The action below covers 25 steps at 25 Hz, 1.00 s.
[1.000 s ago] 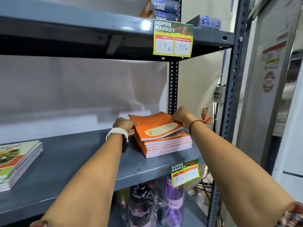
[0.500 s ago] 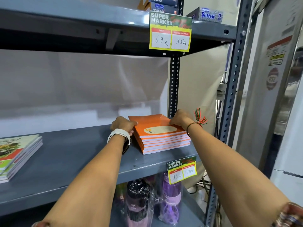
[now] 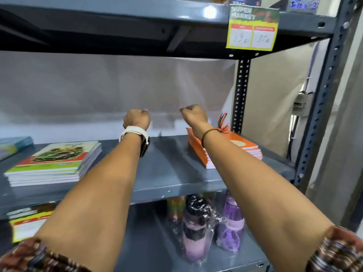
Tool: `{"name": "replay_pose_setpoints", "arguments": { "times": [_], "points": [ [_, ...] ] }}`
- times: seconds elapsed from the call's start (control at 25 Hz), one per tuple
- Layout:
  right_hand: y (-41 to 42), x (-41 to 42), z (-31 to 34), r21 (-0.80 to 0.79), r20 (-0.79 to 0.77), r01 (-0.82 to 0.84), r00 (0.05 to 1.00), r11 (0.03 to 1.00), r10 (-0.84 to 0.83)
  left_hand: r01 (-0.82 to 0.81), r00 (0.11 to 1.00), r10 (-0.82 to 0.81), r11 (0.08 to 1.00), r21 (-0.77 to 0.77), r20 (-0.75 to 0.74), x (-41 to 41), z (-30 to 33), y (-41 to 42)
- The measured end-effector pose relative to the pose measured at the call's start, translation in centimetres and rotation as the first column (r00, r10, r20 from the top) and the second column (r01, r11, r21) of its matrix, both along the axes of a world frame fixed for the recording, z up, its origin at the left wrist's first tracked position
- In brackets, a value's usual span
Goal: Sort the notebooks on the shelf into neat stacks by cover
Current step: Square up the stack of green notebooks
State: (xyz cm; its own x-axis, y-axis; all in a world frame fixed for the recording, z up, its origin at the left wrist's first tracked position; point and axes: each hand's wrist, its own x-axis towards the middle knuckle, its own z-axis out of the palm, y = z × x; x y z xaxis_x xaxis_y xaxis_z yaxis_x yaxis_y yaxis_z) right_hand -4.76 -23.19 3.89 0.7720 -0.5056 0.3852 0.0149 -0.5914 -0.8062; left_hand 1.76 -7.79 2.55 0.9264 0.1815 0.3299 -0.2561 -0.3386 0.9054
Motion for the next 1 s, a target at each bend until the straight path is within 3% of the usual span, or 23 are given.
{"name": "replay_pose_setpoints", "arguments": {
  "times": [0.32,0.56,0.64,0.72,0.92,1.0],
  "points": [
    [18.8,3.5,-2.2,0.278,0.057,-0.169,0.986,0.946,0.159,-0.124,0.992,0.124,0.991,0.047,0.003,2.2,0.7,19.8],
    [27.9,4.8,-4.8,0.303,-0.068,-0.163,0.979,0.939,0.192,-0.012,0.977,0.045,0.988,0.155,-0.21,4.5,-1.8,31.4],
    [29.2,5.3,-5.9,0.378,-0.121,-0.188,0.961,0.907,0.249,0.081,0.959,-0.052,0.992,0.095,-0.28,4.2,-3.3,32.5],
    [29.6,5.4,-6.8,0.536,-0.138,-0.244,0.919,0.808,0.369,0.104,0.937,-0.122,0.992,-0.072,-0.328,3.0,-4.5,32.2],
    [28.9,6.2,-7.8,0.769,-0.033,-0.271,0.888,0.579,0.459,0.21,0.88,-0.338,0.906,-0.368,-0.332,2.0,-5.7,30.8],
    [28.6,7.8,-8.3,0.777,-0.06,-0.261,0.875,0.573,0.479,0.22,0.852,-0.399,0.86,-0.461,-0.339,2.7,-5.4,30.8]
  ]
}}
